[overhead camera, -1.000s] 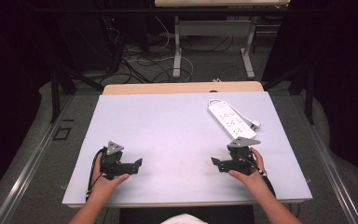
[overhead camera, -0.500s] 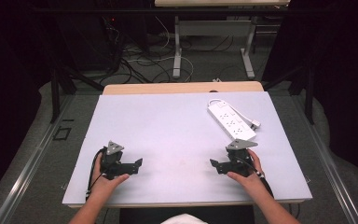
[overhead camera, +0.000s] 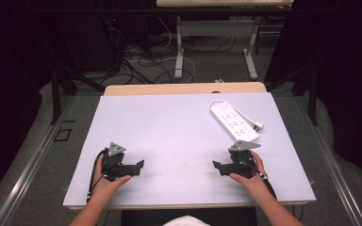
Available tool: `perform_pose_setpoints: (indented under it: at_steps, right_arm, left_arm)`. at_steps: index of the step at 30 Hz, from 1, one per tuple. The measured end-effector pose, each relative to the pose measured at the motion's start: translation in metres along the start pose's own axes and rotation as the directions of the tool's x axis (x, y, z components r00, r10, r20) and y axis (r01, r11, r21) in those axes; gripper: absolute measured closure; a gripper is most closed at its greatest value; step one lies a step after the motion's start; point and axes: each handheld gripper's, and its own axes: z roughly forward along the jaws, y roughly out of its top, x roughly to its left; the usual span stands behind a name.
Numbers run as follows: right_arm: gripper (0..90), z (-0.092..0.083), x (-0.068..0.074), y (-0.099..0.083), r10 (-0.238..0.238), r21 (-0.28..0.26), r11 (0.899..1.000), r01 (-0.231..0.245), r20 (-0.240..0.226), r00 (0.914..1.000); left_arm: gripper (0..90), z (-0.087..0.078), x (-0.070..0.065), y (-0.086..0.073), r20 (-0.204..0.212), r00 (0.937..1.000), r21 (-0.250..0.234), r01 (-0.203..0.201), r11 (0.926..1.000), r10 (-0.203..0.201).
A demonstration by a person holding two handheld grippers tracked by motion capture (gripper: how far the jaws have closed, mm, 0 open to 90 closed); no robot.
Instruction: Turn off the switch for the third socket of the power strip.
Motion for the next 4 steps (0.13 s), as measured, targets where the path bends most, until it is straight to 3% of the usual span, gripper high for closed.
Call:
perform_pose_setpoints:
  at_steps: [4]
  right_arm:
    - [15.1, -0.0004, -0.0001, 0.0004, 0.001, 0.004, 1.0, -0.001, -0.001, 1.0]
  left_arm:
    - [3.1, 0.0001, 0.0, 0.0, 0.001, 1.0, -0.001, 0.001, 1.0, -0.001]
